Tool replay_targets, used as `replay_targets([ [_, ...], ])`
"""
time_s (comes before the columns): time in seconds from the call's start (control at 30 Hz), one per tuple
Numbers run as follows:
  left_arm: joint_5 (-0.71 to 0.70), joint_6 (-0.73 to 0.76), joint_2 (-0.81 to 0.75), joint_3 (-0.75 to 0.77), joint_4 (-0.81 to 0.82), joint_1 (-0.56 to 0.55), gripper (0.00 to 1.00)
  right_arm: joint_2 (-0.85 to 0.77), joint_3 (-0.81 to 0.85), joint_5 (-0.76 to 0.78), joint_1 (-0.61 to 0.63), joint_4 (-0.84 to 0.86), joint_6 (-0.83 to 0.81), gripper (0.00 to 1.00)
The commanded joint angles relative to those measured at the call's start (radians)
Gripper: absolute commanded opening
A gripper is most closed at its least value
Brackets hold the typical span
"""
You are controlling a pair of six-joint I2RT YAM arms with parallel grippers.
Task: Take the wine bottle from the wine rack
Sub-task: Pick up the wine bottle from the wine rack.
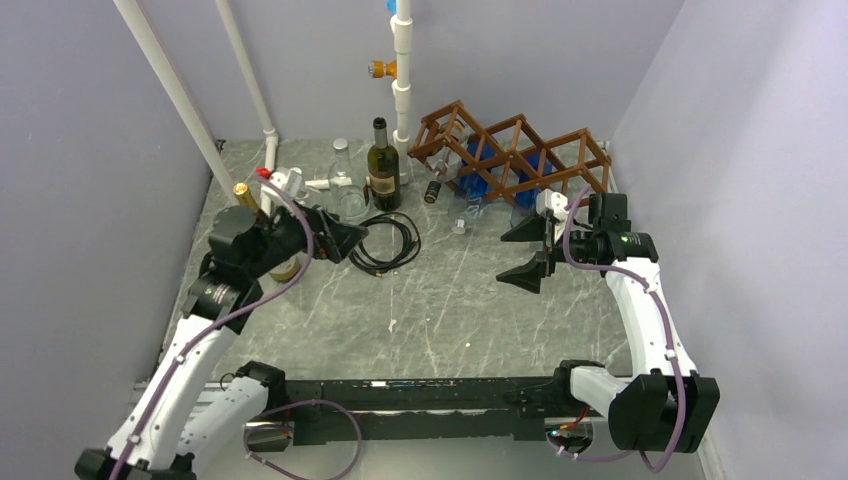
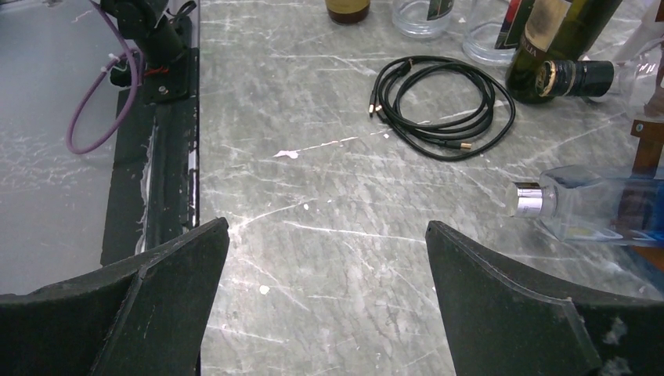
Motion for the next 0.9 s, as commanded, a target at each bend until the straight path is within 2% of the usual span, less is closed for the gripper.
replay_targets([
  [0.0,-0.111,0.026,0.066,0.017,0.049,-0.101,1.0,0.001,0.013,-0.012,-0.007,0.027,-0.006,1.0],
  [0.23,-0.229,0.055,0.22,0.022,0.127,-0.226,1.0,-0.002,0.01,-0.009,-0.01,0.036,0.003,1.0],
  [0.4,-0.284,0.061,0.327,0.04,0.21,-0.274,0.99,-0.001,0.01,-0.007,-0.01,0.038,0.007,1.0],
  [0.67,-0.334,-0.03,0.498,0.027,0.43,-0.286,0.99,-0.006,0.007,-0.006,-0.012,0.043,0.011,1.0],
  [0.77,-0.354,-0.059,0.563,0.052,0.473,-0.285,1.0,-0.006,0.008,-0.005,-0.013,0.043,0.011,1.0],
  [0.87,-0.393,-0.083,0.642,0.103,0.451,-0.286,1.0,-0.005,0.008,-0.002,-0.013,0.043,0.01,1.0],
])
